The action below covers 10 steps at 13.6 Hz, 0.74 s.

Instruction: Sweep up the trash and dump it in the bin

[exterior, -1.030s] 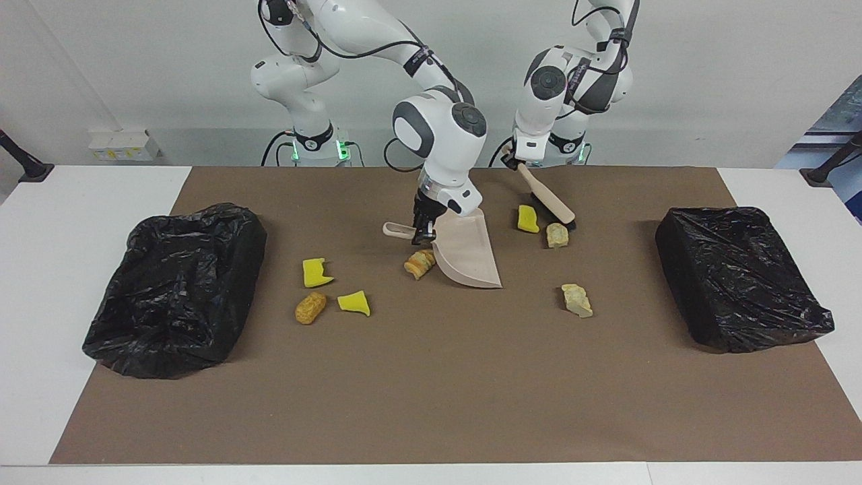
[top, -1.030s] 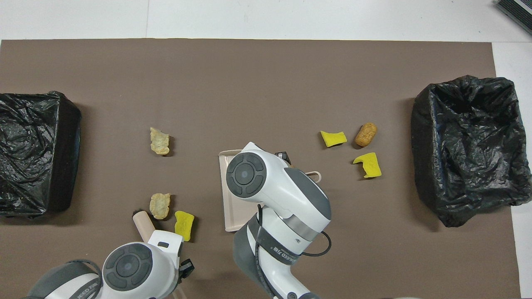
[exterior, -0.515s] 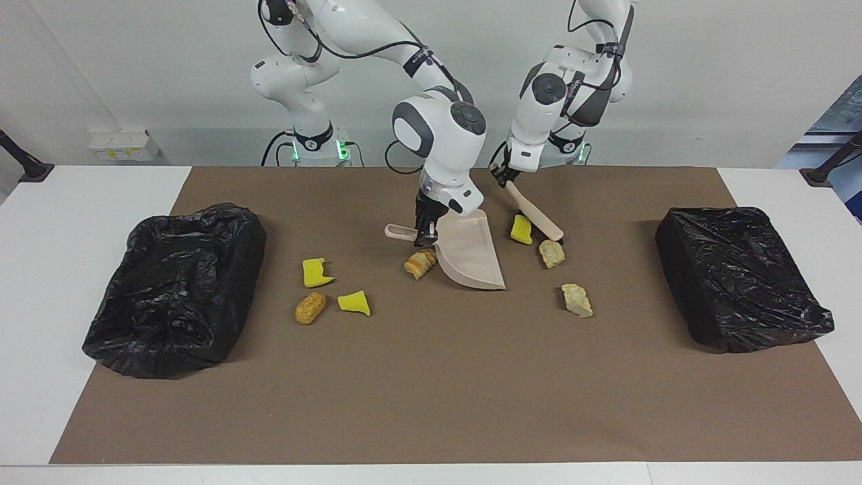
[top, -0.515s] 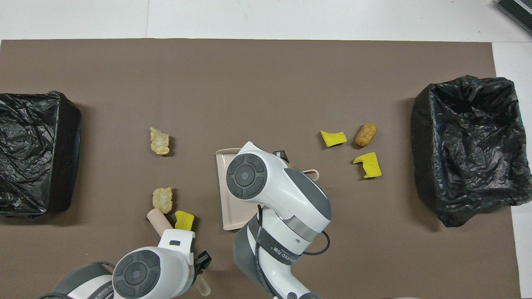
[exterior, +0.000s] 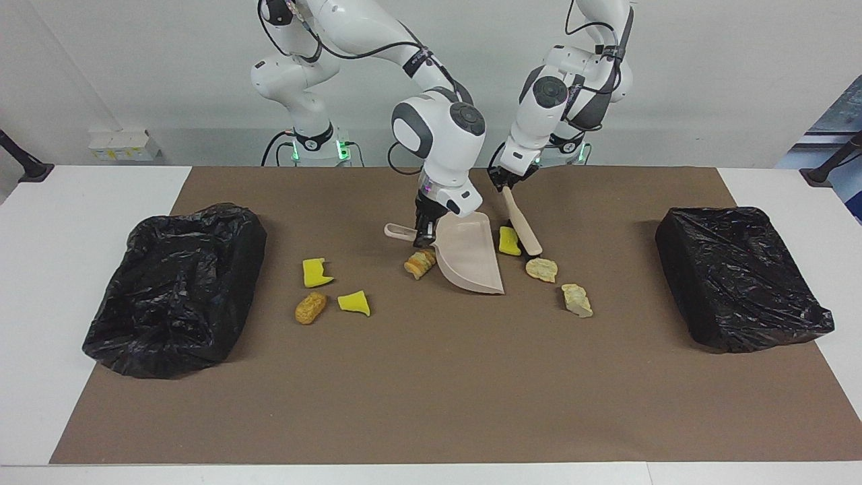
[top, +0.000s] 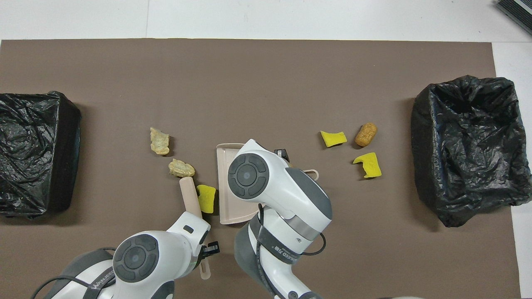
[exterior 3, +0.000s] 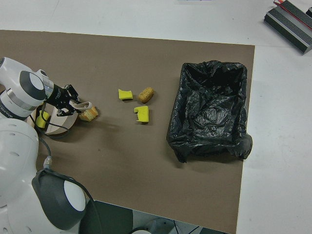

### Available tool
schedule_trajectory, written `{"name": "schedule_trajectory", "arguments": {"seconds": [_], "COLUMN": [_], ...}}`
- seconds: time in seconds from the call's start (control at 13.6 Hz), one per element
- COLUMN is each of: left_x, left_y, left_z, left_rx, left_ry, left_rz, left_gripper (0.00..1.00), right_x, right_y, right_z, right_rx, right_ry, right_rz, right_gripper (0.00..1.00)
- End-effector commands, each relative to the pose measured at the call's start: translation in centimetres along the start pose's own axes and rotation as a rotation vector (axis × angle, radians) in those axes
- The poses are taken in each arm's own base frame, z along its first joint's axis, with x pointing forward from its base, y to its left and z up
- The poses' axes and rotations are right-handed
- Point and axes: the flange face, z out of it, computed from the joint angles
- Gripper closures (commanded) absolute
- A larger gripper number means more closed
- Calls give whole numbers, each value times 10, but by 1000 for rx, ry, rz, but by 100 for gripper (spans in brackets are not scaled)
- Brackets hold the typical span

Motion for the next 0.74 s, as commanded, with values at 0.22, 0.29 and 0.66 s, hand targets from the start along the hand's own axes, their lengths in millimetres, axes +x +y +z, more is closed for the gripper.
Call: {"name": "schedule_trajectory", "arguments": {"seconds": [0.22,0.29,0.66], "left_x": [-15,-13,24], "left_y": [52,60,60], "left_z": [-8,-13,-73], "left_rx": [-47,-56,-157], "left_ry": [-13,-9,-24], "left_rz": [180,185,98], "left_gripper": [100,100,100], "right_x": [-6,-7,-19], "right_y": [-4,-4,9], "right_z": [-2,-2,2], "right_rx": [-4,-2,5], "right_ry": [1,-1,-6], "right_rz": [108,110,148], "right_gripper": [100,100,100]}}
